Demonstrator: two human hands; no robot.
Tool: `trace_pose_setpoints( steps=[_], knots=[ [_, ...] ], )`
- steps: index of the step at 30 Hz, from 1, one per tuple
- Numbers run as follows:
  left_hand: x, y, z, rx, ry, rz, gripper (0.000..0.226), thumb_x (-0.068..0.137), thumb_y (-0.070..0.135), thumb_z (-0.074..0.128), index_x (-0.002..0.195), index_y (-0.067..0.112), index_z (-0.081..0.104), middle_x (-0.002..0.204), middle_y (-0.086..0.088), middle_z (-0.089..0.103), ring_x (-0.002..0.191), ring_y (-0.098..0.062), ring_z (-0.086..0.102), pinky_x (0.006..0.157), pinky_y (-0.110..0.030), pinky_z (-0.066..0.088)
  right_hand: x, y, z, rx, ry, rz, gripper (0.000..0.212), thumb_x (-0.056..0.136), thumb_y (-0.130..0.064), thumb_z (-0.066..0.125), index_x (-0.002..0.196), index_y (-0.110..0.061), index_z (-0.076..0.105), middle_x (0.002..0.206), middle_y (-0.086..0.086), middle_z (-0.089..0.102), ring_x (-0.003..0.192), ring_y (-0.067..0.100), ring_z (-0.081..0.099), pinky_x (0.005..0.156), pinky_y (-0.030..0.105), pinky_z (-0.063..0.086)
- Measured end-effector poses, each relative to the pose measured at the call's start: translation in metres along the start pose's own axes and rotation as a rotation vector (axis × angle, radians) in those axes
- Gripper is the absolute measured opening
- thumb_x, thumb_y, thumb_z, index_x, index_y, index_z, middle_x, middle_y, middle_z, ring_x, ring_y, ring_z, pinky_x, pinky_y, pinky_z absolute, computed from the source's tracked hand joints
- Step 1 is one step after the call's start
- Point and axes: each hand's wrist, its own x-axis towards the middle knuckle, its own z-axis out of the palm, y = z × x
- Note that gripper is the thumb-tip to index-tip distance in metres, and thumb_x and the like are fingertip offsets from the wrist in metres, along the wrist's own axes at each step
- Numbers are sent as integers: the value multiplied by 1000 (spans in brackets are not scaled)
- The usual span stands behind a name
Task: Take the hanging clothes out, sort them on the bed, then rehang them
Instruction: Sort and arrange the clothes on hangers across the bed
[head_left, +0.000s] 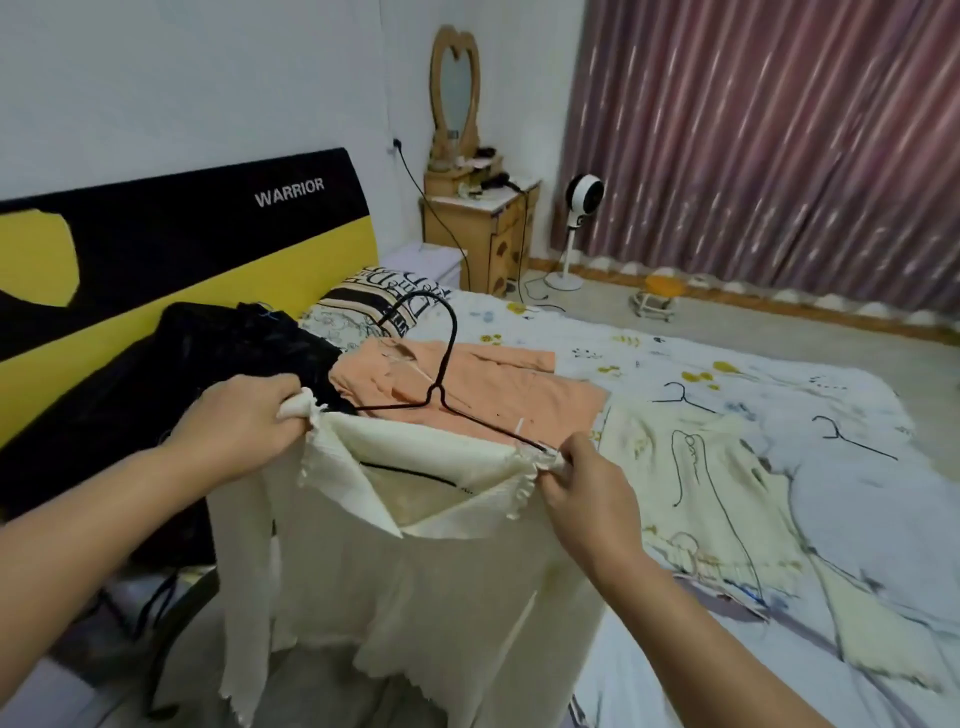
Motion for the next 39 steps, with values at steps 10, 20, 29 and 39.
trace_pose_setpoints(
  steps=[10, 20, 29, 39],
  knots=[
    [-9, 37, -86, -117, 67, 276, 28, 80, 20, 65, 61, 22, 44, 63, 6, 51, 61, -15, 44, 51, -28, 28, -22, -43, -81, 72, 202, 99, 8, 82, -13, 57, 84, -17, 50, 66, -5, 50, 73, 23, 49, 57, 31, 32],
    [0, 63, -64, -145, -58, 570, 13, 78, 27, 64, 77, 14, 62, 81, -1, 61, 83, -25, 57, 70, -39, 44, -83, -33, -117, -6, 534, 212, 47, 92, -27, 54, 55, -16, 27, 50, 0, 33, 50, 16, 31, 49, 34, 19],
    [-11, 175, -46, -345, -410, 762, 22, 69, 52, 66, 79, 35, 55, 86, 15, 61, 86, -9, 57, 78, -31, 47, -113, 57, -211, -96, 645, 325, 43, 92, -24, 56, 56, -8, 39, 52, 4, 41, 55, 23, 36, 50, 34, 22],
    [-21, 323, 8, -286, -251, 845, 36, 95, 42, 43, 69, 18, 47, 69, 4, 52, 72, -15, 48, 69, -28, 37, -74, 173, -322, -125, 554, 330, 35, 91, -24, 59, 68, 2, 57, 60, 15, 53, 58, 27, 43, 55, 34, 27]
  ],
)
